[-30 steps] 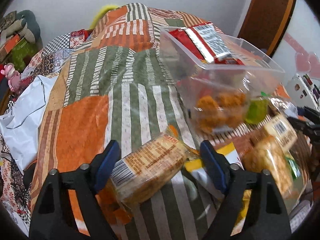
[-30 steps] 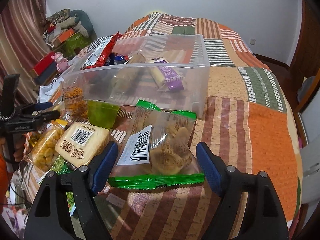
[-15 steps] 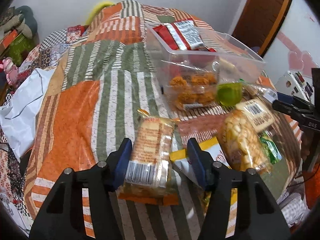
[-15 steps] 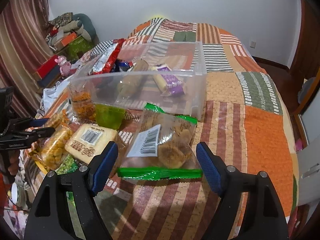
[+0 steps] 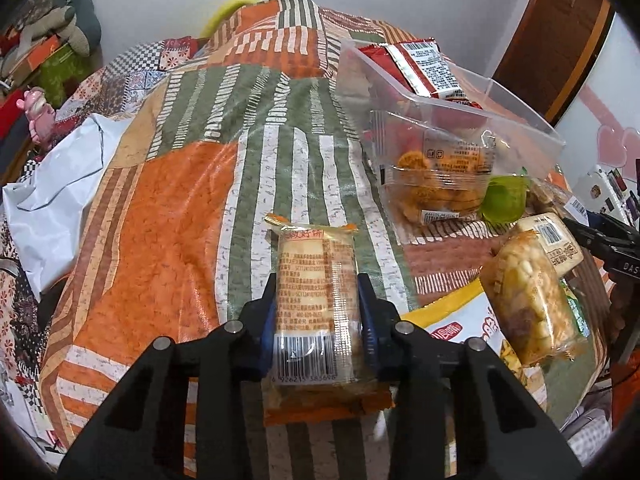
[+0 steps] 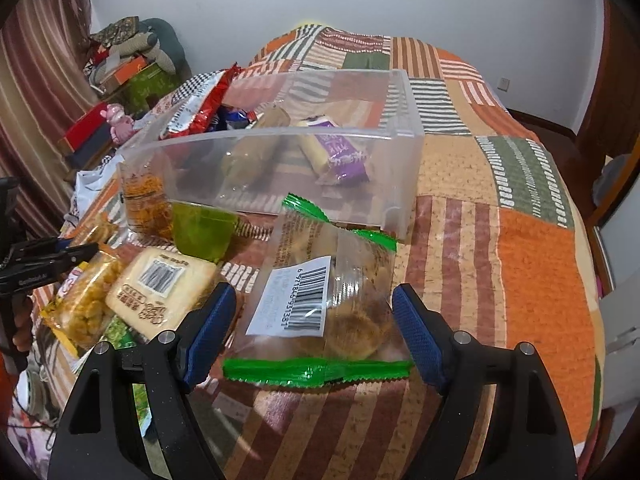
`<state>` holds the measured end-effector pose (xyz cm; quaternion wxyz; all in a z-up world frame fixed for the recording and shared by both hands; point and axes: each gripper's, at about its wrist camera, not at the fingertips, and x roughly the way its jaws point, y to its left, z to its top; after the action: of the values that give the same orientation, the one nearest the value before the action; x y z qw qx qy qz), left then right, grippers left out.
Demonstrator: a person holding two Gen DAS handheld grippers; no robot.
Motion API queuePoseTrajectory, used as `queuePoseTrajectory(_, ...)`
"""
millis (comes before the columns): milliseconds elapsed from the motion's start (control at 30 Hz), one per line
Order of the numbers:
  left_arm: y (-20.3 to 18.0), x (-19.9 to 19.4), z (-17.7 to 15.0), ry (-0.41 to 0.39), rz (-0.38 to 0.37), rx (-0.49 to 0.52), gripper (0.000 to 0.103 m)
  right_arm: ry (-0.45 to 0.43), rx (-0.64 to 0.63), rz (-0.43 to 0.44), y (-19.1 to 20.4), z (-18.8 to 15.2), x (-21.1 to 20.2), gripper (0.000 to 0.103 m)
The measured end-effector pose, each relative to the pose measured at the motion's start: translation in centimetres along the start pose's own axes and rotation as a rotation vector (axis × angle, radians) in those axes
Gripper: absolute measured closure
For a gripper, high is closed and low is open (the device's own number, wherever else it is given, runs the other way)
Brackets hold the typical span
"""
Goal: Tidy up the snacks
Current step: 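Lift the bread pack with the left tool while the right lifts the cookie bag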
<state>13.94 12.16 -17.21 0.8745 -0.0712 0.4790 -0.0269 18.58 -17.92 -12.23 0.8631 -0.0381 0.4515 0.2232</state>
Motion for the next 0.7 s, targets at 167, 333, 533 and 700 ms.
queuePoseTrajectory(167,-0.3,-1.2,-0.4,-0.03,0.005,-0.007,0.068,0.031,0.04,0.035,-0.8,0.0,0.7,0.035)
queuePoseTrajectory(333,-0.8,-2.9,0.1,-0.071,0.013,-0.006,0.068,-0.002,0.055,0.034,-1.2,-0.2,-0.2,0.042)
queuePoseTrajectory(533,-1.9,-5.8,1.0,-0.145,0.016,0.001,0.068,-0.055,0.053,0.035,-1.2,-0.3,-2.2,0.048)
queuePoseTrajectory(700,-3.5,-7.7,2.0,-0.189,0.008,0.024,0.068,-0.107,0.047,0.04,-1.3,-0.1,-4.3,0.048)
